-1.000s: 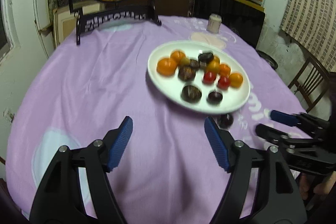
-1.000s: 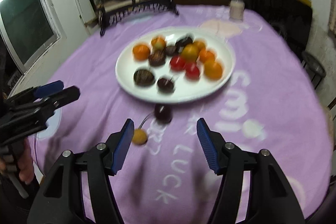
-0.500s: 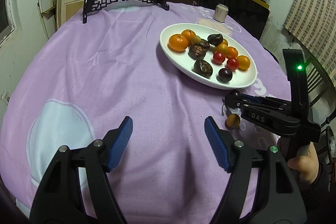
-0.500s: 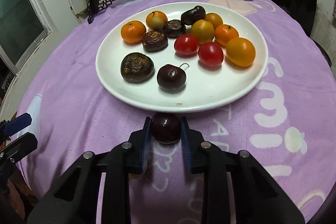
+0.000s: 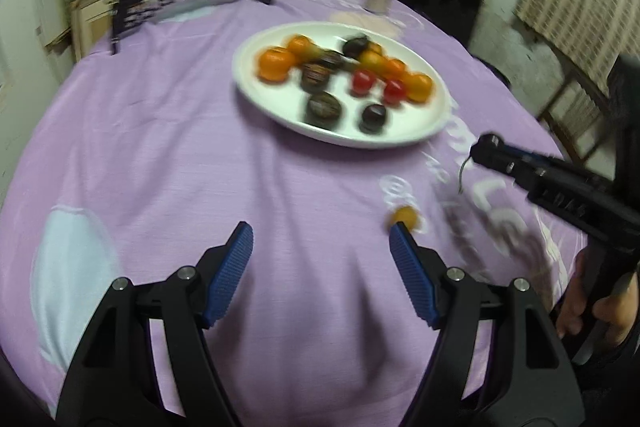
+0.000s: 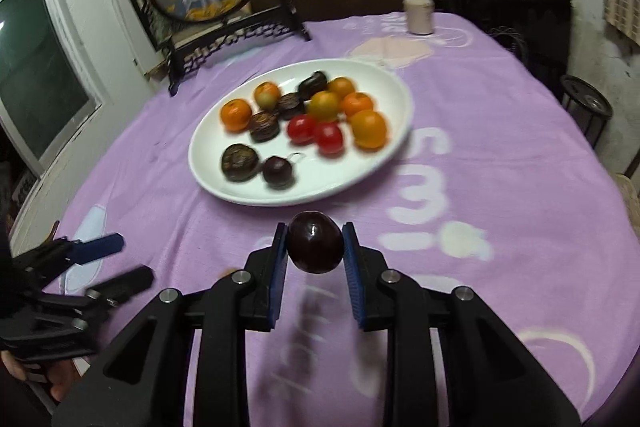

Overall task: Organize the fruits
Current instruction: 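Grasp a yellow round fruit with the left tool while the right tool grasps a passion fruit, then place both held fruits onto the white plate and open both tools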

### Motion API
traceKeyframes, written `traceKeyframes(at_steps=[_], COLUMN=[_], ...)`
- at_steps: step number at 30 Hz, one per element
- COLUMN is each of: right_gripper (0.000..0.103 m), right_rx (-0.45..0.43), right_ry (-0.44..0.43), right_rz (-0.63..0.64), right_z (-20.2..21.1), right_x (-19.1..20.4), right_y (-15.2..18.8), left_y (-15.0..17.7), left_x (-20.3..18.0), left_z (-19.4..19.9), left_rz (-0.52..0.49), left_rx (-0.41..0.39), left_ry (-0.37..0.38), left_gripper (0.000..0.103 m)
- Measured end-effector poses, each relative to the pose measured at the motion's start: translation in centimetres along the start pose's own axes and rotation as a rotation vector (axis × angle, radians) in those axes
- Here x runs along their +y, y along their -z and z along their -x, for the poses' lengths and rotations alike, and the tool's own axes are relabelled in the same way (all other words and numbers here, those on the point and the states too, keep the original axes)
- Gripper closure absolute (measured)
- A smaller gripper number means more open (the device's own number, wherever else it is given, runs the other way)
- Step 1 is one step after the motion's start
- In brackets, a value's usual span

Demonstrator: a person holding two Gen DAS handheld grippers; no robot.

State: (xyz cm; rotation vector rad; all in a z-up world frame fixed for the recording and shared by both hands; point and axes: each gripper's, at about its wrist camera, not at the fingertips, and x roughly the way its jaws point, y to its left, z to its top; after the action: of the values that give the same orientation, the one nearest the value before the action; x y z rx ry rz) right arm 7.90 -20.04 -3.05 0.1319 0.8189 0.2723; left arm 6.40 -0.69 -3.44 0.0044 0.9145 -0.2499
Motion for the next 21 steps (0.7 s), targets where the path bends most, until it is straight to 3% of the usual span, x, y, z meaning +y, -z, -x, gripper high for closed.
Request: traceKeyframes(at_steps=[7, 13, 14, 21], right_gripper=[0.075, 0.075, 0.075, 0.075], right_rx=[-0.007, -0.009, -0.010, 0.004], right_ry=[0.015, 0.001, -0.001, -0.012], right_rz=[-0.072, -0.089, -0.088, -0.065], right_z=[1.8, 2.5, 2.5, 2.0], right_x=[-3.6, -4.7, -4.7, -3.7], right_y=[1.8, 2.4, 2.4, 2.3], left_y=[-0.2, -0.8, -0.8, -0.4], left_x=[-4.8, -5.7, -5.9, -5.3], left_z=[-3.9, -6.4, -6.4, -5.3], left_rz=[-0.097, -0.111, -0.117, -0.094], left_rx=[0.076, 0.113, 0.116, 0.110], left_ry=[0.018, -0.009, -0.014, 0.038], left_gripper=[0.034, 0.066, 0.079, 0.079])
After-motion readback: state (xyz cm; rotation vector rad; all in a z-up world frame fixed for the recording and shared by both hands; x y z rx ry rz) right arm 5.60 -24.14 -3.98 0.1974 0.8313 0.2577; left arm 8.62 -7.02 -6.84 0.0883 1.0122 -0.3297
